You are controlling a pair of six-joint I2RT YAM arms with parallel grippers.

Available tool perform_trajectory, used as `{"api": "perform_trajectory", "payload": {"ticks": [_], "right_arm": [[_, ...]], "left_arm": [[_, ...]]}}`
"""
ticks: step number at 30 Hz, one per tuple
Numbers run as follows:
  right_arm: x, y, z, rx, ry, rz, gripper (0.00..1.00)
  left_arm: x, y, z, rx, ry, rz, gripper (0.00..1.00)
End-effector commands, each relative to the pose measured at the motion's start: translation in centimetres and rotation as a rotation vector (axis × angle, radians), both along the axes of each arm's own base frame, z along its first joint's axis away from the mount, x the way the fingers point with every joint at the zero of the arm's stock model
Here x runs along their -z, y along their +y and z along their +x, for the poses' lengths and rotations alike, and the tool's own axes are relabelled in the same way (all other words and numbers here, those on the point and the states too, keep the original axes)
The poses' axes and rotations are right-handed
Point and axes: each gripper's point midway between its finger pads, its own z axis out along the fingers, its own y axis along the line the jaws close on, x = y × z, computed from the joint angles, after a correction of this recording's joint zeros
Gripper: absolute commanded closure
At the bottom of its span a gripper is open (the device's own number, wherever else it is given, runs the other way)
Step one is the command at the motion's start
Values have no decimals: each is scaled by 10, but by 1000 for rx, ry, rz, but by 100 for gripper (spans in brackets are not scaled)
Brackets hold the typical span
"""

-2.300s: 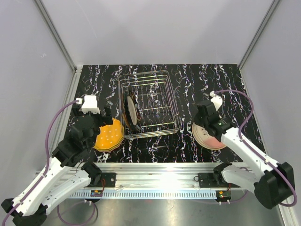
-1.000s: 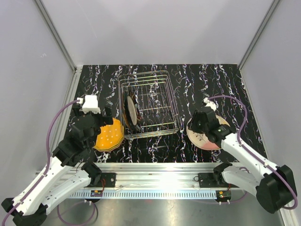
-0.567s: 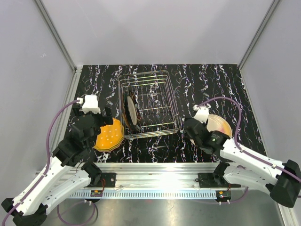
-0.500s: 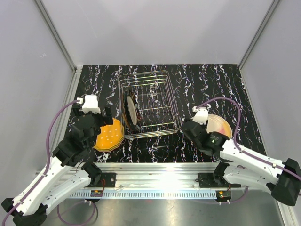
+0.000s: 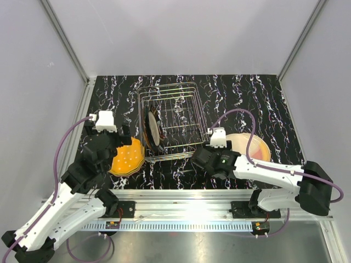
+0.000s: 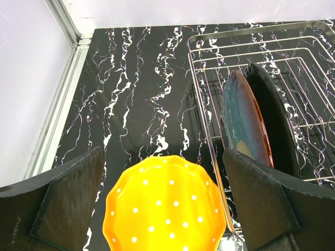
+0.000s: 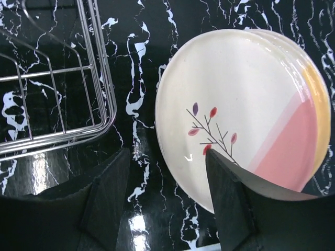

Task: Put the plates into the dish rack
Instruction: Move the dish rack

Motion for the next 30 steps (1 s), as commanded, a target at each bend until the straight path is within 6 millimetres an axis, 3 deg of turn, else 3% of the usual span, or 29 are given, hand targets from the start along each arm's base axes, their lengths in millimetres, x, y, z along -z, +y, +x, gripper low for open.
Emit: {"api": "perform_trajectory", "payload": {"ticks": [1, 4, 7, 13, 18, 24, 28, 30], "right_arm": [[-35, 5, 6, 22, -96, -25, 33], [-44, 4, 9, -7, -95, -138, 33], [-53, -5, 13, 27, -130, -223, 25], [-35, 11, 24, -45, -91, -381, 25], [-30, 7, 29, -21, -108, -508, 27], [-6, 15, 28, -60, -54, -451, 34], [-6, 18, 31, -103, -45, -443, 33], [-9, 32, 35, -143, -71, -374, 33]], "left_arm": [[-14, -2, 2, 6, -53, -47, 1], [-15, -4, 2, 13, -56, -53, 1], [-17, -2, 0, 13, -62, -58, 1], [-16, -3, 0, 18, -65, -61, 1], [-14, -5, 1, 22, -56, -55, 1], [-13, -6, 2, 25, -56, -56, 1], [-14, -7, 2, 28, -53, -54, 1], [-14, -6, 2, 27, -54, -55, 1]]}}
